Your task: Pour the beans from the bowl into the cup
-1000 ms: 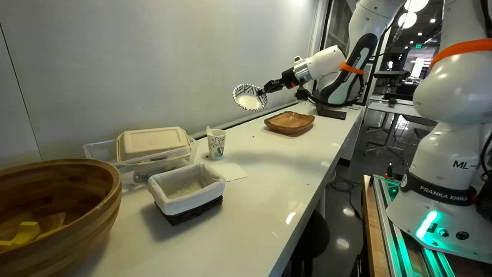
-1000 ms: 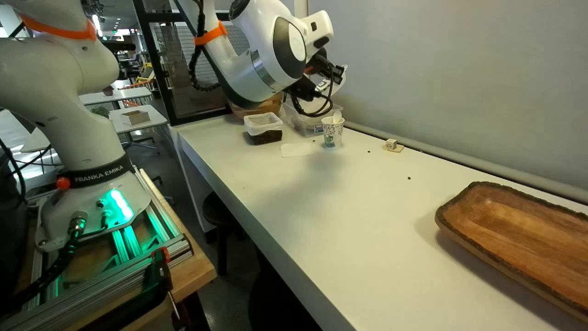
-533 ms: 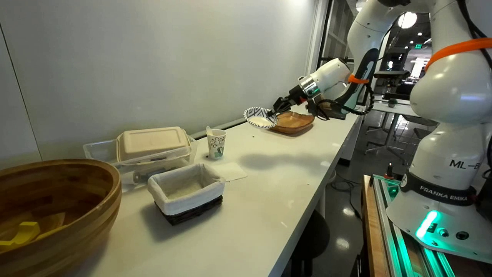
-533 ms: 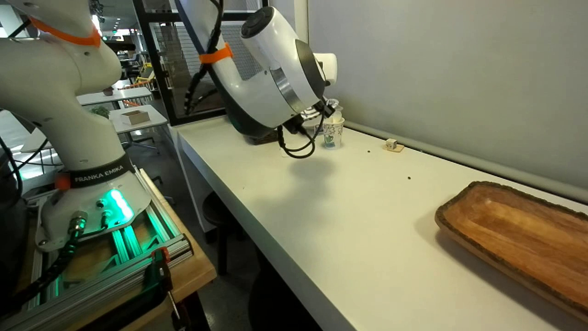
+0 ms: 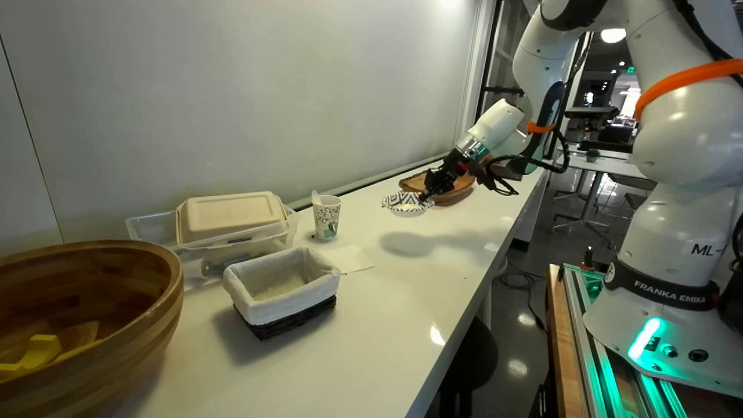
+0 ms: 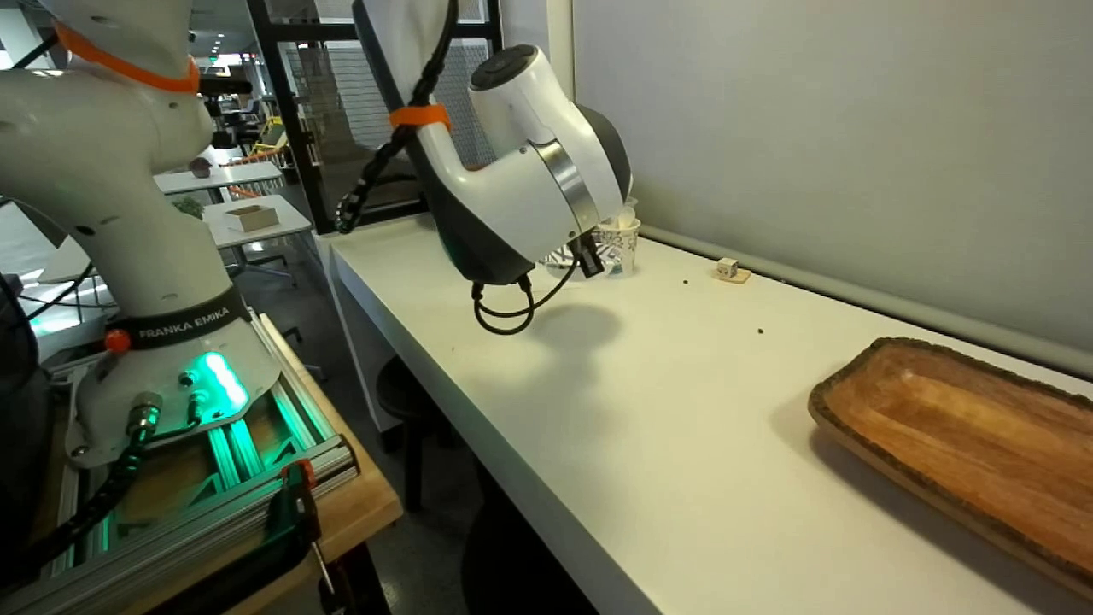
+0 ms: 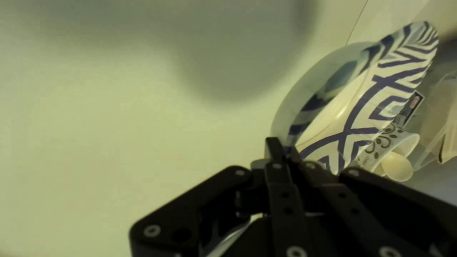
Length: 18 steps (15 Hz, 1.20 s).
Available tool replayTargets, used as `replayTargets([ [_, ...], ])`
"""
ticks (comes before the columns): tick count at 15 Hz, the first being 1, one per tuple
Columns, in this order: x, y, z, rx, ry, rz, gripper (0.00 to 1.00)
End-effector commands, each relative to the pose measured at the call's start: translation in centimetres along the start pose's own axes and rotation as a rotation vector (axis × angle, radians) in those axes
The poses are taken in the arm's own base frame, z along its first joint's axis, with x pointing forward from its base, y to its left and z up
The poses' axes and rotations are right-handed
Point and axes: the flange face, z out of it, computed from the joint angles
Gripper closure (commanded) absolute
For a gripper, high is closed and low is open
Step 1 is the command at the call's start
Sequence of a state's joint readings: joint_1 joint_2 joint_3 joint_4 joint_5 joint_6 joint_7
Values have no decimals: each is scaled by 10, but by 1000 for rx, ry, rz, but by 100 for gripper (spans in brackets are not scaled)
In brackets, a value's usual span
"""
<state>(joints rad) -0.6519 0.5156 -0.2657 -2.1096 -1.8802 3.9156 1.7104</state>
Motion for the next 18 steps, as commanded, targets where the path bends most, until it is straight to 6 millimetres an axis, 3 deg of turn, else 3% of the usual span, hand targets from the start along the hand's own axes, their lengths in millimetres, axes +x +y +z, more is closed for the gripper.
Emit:
replayTargets([
  [1, 4, 9, 17, -31, -88, 151, 99],
  [5, 22, 11, 29, 8, -124, 345, 99],
  [8, 41, 10, 34, 48, -116, 371, 99],
  [9, 44, 12, 36, 43, -116, 358, 72],
  [11, 52, 14, 39, 25, -110, 330, 64],
  [14, 61, 7, 39, 19, -98, 281, 40],
  [18, 70, -25, 17, 34, -105, 218, 11],
])
